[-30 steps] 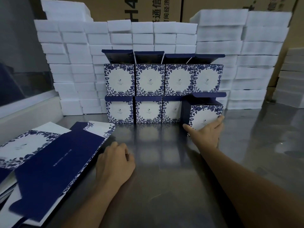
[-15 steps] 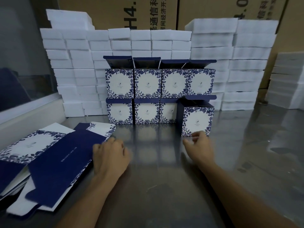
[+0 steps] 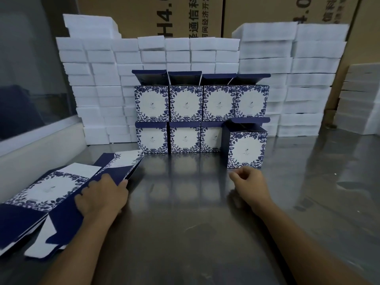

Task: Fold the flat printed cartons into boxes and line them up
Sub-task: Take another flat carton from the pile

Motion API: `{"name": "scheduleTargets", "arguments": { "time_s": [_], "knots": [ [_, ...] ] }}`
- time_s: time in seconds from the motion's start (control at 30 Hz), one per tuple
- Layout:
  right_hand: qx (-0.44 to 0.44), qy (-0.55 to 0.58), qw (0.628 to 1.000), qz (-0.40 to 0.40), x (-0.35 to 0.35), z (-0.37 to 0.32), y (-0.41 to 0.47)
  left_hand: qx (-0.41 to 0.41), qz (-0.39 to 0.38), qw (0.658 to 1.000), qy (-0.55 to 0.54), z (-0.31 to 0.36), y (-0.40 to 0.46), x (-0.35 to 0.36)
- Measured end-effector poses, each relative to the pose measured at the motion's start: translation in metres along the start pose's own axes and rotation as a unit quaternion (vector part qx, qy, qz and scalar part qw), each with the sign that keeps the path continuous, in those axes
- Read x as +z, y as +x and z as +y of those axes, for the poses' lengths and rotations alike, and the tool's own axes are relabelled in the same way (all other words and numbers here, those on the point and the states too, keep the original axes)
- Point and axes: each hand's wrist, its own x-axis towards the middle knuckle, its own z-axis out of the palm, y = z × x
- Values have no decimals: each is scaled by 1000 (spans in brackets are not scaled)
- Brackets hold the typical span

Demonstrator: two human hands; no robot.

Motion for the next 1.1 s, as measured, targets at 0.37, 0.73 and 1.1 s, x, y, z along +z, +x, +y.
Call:
{"name": "scheduleTargets", "arguments": {
  "time_s": [0.37,0.73,1.1],
  "knots": [
    [-26,-3,999,-24,-3,-6,-5,105,158,982,7,5,-13,-6],
    [47,317,902,-290,38,-63,-56,425,183,887,11,75,-76,12],
    [64,370,915,-151,31,-60,-40,481,140,844,-192,68,-68,20]
  ]
}}
